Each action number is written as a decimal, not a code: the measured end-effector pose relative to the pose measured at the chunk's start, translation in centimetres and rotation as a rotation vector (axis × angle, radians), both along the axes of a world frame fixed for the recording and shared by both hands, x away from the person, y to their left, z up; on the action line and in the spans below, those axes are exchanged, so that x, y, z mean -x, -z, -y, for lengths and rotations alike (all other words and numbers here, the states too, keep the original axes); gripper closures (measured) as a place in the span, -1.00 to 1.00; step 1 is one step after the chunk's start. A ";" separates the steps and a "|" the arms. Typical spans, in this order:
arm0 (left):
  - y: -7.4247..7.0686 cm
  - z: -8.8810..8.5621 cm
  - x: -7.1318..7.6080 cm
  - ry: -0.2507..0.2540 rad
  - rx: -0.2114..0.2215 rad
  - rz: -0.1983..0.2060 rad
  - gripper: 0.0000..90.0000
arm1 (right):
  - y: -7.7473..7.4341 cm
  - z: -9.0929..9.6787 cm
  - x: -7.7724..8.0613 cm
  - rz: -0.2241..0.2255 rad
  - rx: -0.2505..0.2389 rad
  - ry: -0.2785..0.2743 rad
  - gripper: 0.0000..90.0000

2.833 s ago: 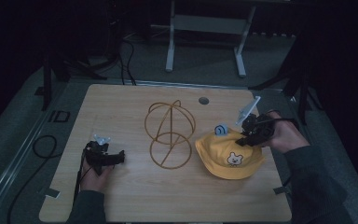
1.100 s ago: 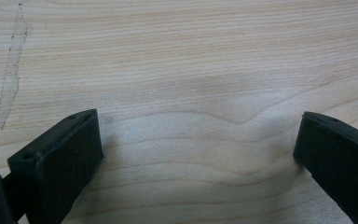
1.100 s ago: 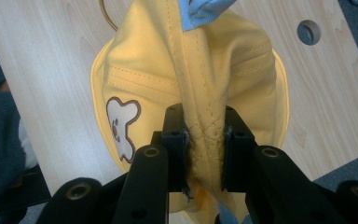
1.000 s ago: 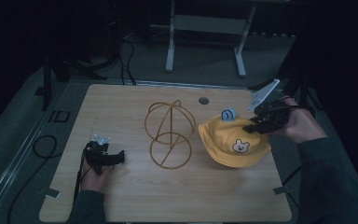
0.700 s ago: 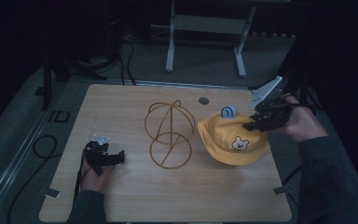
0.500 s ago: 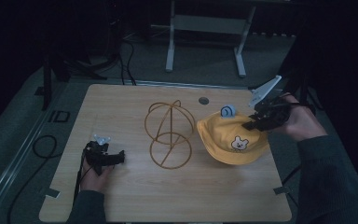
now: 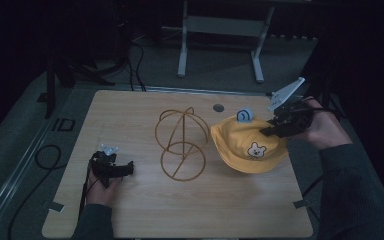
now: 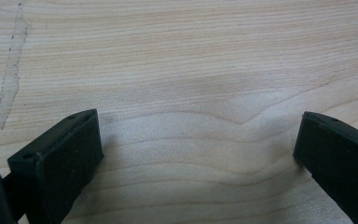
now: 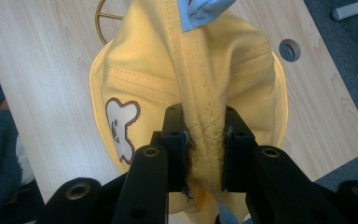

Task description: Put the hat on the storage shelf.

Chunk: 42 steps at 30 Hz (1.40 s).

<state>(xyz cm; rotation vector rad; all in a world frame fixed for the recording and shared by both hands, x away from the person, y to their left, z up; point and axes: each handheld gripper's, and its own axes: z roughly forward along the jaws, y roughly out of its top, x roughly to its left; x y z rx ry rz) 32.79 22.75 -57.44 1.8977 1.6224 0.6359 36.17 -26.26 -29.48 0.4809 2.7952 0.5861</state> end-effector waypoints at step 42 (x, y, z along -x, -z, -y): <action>0.0 0.0 0.0 0.000 0.000 0.000 -0.98 | -2.9 1.3 -0.8 0.070 -0.201 0.025 0.68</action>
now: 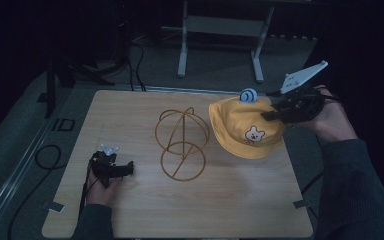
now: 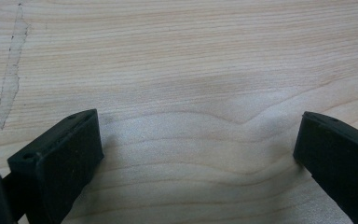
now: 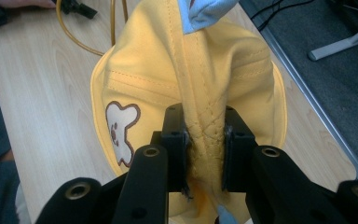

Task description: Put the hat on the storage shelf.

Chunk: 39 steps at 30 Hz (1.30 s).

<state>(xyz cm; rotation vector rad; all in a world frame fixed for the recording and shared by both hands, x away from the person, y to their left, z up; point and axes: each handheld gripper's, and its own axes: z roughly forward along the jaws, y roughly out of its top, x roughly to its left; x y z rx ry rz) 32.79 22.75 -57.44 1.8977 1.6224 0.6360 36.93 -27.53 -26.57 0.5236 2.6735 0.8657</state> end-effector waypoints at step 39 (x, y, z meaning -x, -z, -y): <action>0.0 0.0 0.0 0.000 0.000 0.000 -0.98 | -1.7 -3.5 -0.2 0.034 -0.121 -0.070 0.68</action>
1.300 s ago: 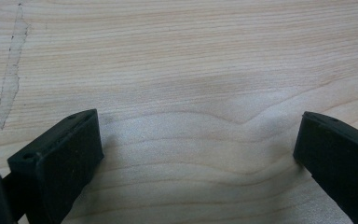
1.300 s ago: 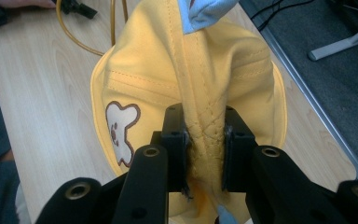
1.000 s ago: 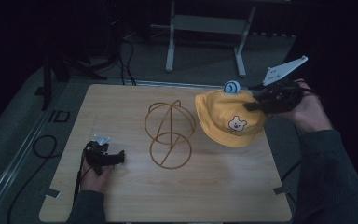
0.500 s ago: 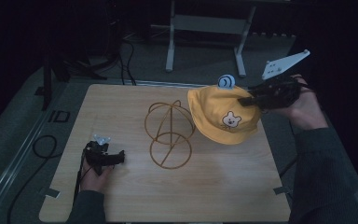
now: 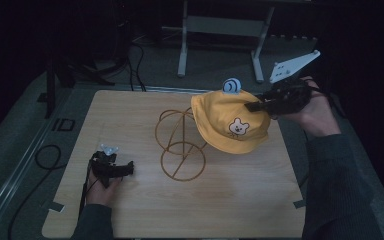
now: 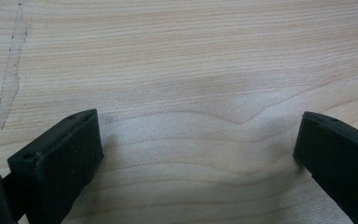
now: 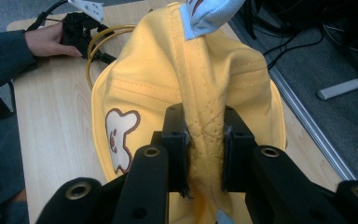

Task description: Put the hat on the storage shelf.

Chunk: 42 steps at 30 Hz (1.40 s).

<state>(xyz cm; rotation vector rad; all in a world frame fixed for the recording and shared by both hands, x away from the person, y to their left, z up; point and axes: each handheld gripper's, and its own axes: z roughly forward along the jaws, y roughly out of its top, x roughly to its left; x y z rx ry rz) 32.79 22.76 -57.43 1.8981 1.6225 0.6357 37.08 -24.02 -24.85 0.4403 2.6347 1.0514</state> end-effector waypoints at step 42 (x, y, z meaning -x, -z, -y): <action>0.0 0.0 0.0 0.000 0.000 0.000 -0.98 | -1.9 -7.3 -0.6 0.034 -0.002 -0.092 0.68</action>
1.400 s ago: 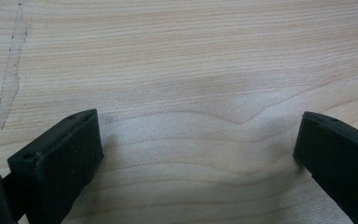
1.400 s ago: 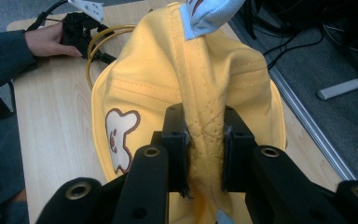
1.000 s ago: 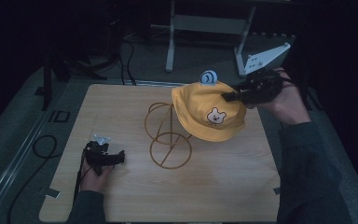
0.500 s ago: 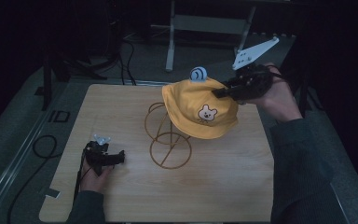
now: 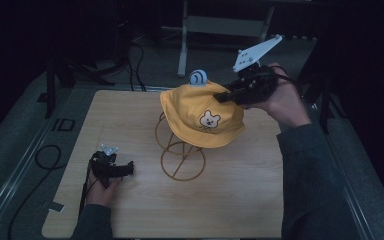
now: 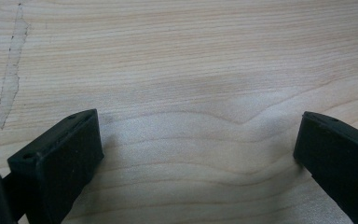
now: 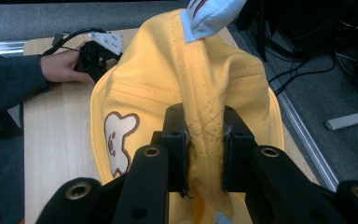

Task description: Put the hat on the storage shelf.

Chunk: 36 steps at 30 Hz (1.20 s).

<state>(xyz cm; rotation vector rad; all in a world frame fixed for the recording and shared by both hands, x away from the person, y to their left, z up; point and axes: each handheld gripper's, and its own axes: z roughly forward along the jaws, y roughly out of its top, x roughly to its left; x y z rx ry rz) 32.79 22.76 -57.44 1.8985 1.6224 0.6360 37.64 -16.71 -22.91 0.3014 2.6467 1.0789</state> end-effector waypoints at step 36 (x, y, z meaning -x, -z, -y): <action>0.0 0.1 0.0 0.015 -0.001 0.001 -0.98 | 1.9 -6.9 -2.0 -0.018 0.116 0.026 0.64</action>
